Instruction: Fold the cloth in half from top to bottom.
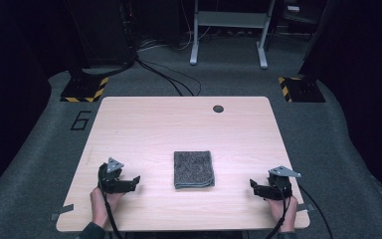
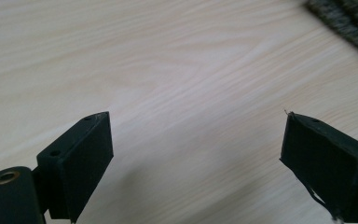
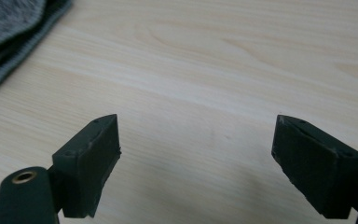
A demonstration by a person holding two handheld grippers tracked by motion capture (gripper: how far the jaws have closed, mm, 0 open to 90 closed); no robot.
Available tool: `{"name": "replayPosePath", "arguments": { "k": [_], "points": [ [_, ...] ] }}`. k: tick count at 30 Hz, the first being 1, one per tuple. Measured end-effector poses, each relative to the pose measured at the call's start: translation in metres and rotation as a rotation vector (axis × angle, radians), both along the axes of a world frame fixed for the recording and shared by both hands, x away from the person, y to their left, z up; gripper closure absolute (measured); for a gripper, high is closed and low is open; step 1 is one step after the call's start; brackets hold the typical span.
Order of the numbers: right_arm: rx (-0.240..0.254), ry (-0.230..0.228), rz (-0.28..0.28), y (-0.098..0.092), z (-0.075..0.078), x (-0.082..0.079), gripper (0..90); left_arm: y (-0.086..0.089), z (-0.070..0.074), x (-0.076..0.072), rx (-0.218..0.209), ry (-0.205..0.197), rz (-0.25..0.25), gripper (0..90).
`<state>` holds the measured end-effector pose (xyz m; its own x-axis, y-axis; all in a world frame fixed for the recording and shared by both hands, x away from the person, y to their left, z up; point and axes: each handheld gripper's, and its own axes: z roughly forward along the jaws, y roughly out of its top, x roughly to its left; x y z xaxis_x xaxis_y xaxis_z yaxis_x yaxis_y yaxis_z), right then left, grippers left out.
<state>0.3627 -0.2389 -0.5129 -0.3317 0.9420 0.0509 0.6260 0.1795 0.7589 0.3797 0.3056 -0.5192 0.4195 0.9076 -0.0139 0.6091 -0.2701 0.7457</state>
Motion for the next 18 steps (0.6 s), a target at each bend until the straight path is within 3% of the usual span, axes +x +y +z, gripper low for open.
{"name": "replayPosePath", "arguments": {
  "k": [5,10,12,18],
  "points": [
    [-0.008,0.008,-0.037,-0.014,-0.009,0.000,14.5,0.014,-0.010,-0.001,0.016,0.017,0.039,8.4],
    [-0.023,0.016,-0.053,-0.016,-0.015,0.001,14.4,0.015,-0.011,-0.002,0.026,0.010,0.046,7.9],
    [-0.056,0.010,-0.043,-0.016,-0.015,0.002,14.1,0.015,-0.011,-0.001,0.026,0.010,0.050,7.2],
    [-0.057,0.011,-0.034,-0.015,-0.016,0.004,13.4,0.014,-0.013,0.001,0.022,0.004,0.060,5.3]
  ]
}}
